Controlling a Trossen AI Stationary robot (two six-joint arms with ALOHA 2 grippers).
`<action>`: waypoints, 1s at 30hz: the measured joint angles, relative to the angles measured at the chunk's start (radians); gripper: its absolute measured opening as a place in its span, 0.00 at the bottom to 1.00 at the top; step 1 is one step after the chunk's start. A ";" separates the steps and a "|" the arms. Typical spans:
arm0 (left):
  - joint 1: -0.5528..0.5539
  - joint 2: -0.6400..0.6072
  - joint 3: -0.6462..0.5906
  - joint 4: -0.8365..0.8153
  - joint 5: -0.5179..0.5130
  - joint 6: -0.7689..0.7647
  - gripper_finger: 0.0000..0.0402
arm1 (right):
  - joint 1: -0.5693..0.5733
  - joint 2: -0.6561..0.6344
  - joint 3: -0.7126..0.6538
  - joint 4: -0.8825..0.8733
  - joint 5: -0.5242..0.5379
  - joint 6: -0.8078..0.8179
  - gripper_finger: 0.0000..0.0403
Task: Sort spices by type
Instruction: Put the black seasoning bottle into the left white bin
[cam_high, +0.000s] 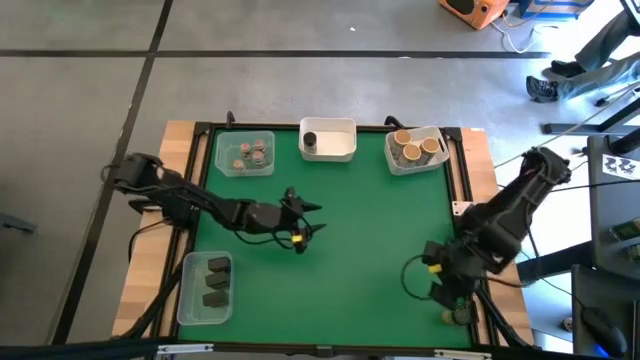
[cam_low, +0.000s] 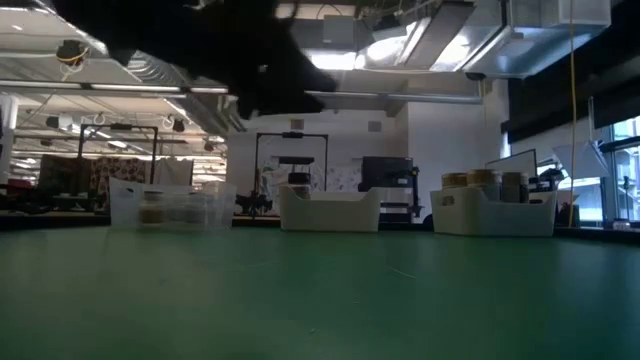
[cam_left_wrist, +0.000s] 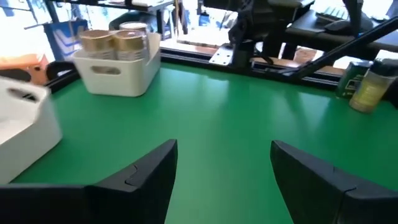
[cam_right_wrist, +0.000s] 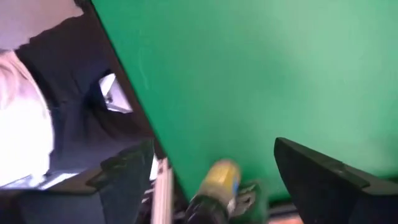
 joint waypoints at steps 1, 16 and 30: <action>-0.003 0.027 0.025 0.001 0.000 0.007 0.60 | 0.027 0.000 0.000 0.003 -0.001 0.043 0.82; -0.033 0.200 0.160 -0.003 -0.001 0.008 0.60 | 0.327 0.086 -0.001 -0.057 0.014 0.402 0.79; -0.033 0.200 0.160 -0.003 -0.001 -0.051 0.60 | 0.395 0.220 -0.001 0.007 0.028 0.399 0.79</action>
